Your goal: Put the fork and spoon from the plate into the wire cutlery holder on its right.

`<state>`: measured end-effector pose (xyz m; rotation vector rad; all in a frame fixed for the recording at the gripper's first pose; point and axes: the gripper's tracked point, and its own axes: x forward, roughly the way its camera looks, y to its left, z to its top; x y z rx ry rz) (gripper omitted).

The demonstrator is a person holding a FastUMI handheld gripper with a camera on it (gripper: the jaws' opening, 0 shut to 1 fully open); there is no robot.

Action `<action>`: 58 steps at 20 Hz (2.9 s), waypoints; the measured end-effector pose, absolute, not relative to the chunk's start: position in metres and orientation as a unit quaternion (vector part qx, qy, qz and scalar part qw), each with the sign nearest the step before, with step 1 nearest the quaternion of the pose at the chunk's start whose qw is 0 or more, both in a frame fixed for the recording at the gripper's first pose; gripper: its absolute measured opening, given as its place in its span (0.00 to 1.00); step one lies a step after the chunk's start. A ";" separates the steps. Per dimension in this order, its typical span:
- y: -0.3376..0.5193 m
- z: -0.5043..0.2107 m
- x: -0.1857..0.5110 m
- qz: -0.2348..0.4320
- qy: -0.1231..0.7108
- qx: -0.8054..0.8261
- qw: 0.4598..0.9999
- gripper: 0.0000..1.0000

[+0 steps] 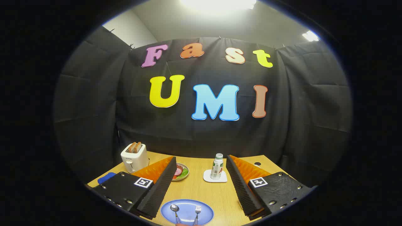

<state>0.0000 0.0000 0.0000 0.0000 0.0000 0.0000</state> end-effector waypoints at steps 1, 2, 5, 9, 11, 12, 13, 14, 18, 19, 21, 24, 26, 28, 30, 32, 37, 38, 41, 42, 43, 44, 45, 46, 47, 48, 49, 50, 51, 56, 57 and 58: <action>0.000 0.000 0.000 0.000 0.000 0.000 1.000 0.97; 0.000 -0.001 0.000 0.001 0.001 0.000 1.000 0.97; 0.000 -0.005 0.002 0.003 0.006 -0.002 1.000 0.97; 0.002 -0.010 0.005 0.007 0.014 -0.002 1.000 0.97; 0.002 -0.014 0.006 0.008 0.018 -0.004 1.000 0.96; 0.001 -0.017 0.006 0.008 0.022 -0.006 1.000 0.96; 0.002 -0.020 0.007 0.009 0.026 -0.007 1.000 0.96; 0.001 -0.025 0.007 0.010 0.032 -0.007 0.999 0.97; 0.001 -0.036 0.008 0.013 0.046 -0.005 0.999 0.97; 0.000 -0.039 0.009 0.013 0.051 -0.007 0.999 0.97; 0.001 -0.049 0.010 0.014 0.062 -0.008 0.998 0.97; 0.002 -0.063 0.011 0.020 0.083 -0.005 0.996 0.97; 0.004 -0.076 0.014 0.023 0.101 -0.010 0.995 0.97; 0.005 -0.093 0.014 0.028 0.124 -0.015 0.992 0.97; 0.008 -0.108 0.012 0.035 0.147 -0.012 0.988 0.97; 0.007 -0.125 0.013 0.035 0.169 -0.018 0.985 0.97; 0.009 -0.189 0.009 0.040 0.264 -0.040 0.963 0.97; 0.009 -0.204 0.005 0.043 0.290 -0.044 0.955 0.97; 0.011 -0.238 -0.006 0.049 0.345 -0.041 0.936 0.96; 0.012 -0.246 -0.008 0.050 0.356 -0.038 0.932 0.95; 0.012 -0.252 -0.009 0.050 0.366 -0.039 0.929 0.95; 0.012 -0.258 -0.012 0.051 0.375 -0.040 0.925 0.95; 0.012 -0.264 -0.012 0.050 0.384 -0.043 0.921 0.95; 0.011 -0.271 -0.015 0.051 0.393 -0.048 0.917 0.95; 0.010 -0.277 -0.015 0.052 0.400 -0.053 0.914 0.95; 0.010 -0.282 -0.017 0.054 0.407 -0.058 0.910 0.92; 0.014 -0.290 -0.019 0.061 0.416 -0.059 0.905 0.87; 0.016 -0.297 -0.021 0.067 0.429 -0.059 0.899 0.84; 0.018 -0.302 -0.023 0.073 0.441 -0.057 0.893 0.80; 0.019 -0.328 -0.030 0.070 0.495 -0.042 0.865 0.47; 0.016 -0.330 -0.031 0.062 0.505 -0.041 0.860 0.46; 0.016 -0.330 -0.032 0.059 0.514 -0.038 0.855 0.47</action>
